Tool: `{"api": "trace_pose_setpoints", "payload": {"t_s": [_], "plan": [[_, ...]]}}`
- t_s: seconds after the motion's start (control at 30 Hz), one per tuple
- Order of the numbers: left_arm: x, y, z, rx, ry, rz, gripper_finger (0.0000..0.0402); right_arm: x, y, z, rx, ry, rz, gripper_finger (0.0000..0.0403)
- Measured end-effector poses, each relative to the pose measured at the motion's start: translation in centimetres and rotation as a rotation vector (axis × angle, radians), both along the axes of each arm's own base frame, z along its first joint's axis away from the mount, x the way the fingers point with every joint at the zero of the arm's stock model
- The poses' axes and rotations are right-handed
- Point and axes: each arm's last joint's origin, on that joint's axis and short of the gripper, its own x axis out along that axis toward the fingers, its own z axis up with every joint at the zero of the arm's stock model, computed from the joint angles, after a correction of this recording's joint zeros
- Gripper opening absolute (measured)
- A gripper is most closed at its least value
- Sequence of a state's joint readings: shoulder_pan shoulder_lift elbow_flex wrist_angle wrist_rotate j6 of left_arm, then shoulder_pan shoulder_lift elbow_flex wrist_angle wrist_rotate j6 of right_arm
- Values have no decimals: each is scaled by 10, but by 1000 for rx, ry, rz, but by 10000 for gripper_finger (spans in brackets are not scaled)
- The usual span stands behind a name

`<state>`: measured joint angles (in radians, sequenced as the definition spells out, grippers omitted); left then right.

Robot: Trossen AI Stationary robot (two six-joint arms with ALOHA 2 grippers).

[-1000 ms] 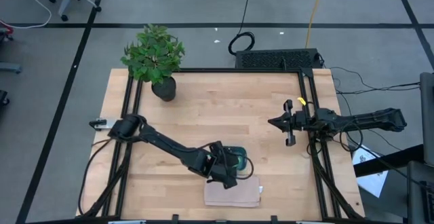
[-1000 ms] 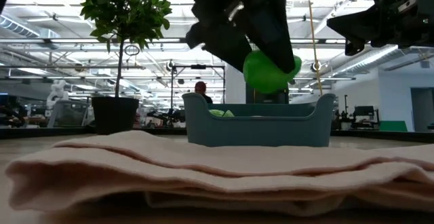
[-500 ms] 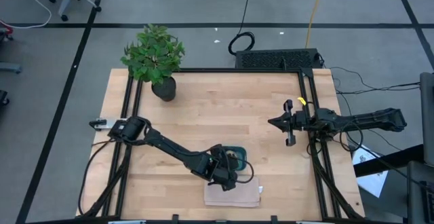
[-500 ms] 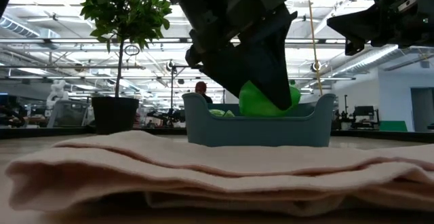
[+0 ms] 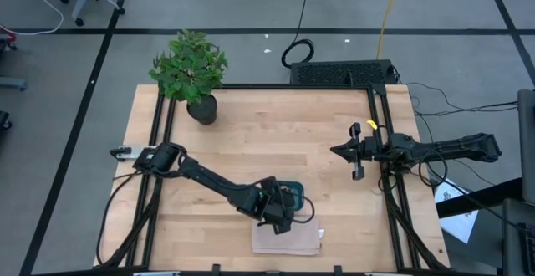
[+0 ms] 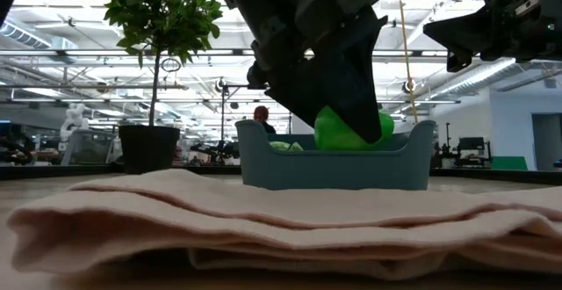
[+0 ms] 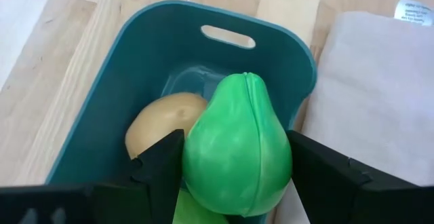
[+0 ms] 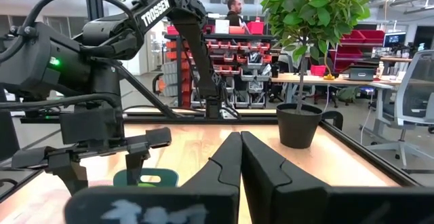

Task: Pick and placing Produce into tupperware
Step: Put the green pear into the blue bin

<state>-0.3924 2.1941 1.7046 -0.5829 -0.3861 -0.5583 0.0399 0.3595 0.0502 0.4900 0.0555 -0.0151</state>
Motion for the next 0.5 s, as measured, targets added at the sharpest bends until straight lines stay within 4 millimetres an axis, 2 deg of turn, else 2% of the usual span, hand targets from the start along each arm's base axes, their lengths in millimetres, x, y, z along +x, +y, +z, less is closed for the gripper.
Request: {"api": "trace_pose_setpoints", "payload": {"t_s": [0.5], "plan": [[3,1,-11,4,32,-39,236,0,0,-1,-5,6,0,0]]}}
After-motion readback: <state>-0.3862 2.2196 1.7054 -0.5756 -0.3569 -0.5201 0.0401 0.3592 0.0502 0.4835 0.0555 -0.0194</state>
